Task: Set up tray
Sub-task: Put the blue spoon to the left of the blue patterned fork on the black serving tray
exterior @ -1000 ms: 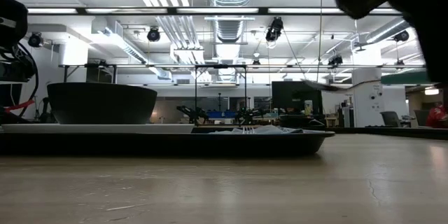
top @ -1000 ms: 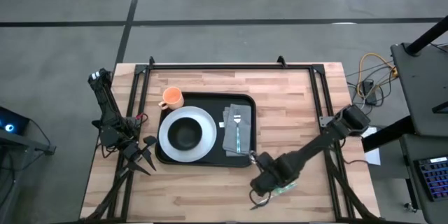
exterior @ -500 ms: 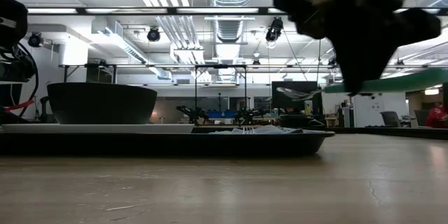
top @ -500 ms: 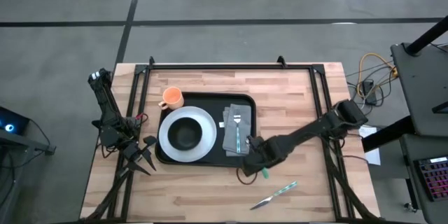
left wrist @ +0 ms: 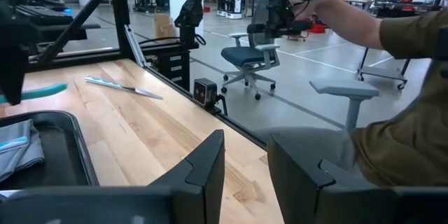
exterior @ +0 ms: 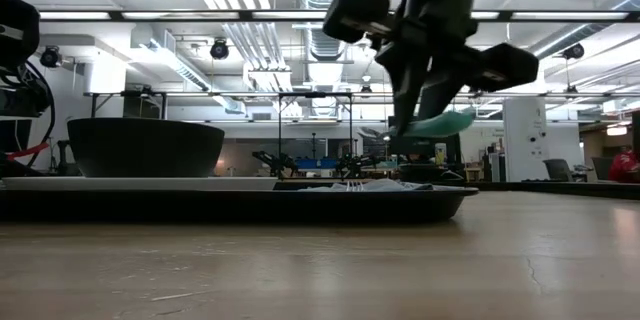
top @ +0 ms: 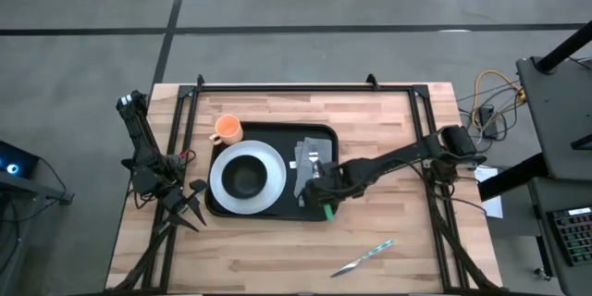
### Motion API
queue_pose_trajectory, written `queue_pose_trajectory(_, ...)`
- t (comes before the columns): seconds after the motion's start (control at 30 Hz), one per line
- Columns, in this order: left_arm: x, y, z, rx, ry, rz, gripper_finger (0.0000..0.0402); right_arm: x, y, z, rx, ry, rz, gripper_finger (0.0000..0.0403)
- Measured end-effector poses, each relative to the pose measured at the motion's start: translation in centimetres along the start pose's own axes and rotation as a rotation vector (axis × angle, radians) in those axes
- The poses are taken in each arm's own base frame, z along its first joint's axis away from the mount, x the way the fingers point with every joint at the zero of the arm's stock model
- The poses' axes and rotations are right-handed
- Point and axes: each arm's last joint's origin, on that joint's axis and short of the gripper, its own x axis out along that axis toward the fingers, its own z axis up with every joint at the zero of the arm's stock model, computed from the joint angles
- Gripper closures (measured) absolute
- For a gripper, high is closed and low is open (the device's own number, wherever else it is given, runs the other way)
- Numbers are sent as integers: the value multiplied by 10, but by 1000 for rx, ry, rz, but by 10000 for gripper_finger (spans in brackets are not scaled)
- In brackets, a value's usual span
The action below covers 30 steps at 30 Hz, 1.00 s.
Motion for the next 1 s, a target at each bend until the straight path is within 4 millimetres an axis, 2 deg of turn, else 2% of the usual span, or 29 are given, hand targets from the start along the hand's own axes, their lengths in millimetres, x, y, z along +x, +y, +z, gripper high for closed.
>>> queue_pose_trajectory(0.33, 0, 0, 0, 0, 0, 0, 311, 0, 4, 5, 161, -60, 43, 362)
queue_pose_trajectory(0.57, 0, 0, 0, 0, 0, 0, 311, 0, 14, 10, 219, -144, 152, 362)
queue_pose_trajectory(0.73, 0, 0, 0, 0, 0, 0, 311, 19, 20, 17, 232, -165, 140, 362)
queue_pose_trajectory(0.87, 0, 0, 0, 0, 0, 1, 311, 34, 34, 30, 184, -148, 126, 362)
queue_pose_trajectory(1.0, 0, 0, 0, 0, -1, 1, 311, 36, 45, 44, 162, -167, 134, 362)
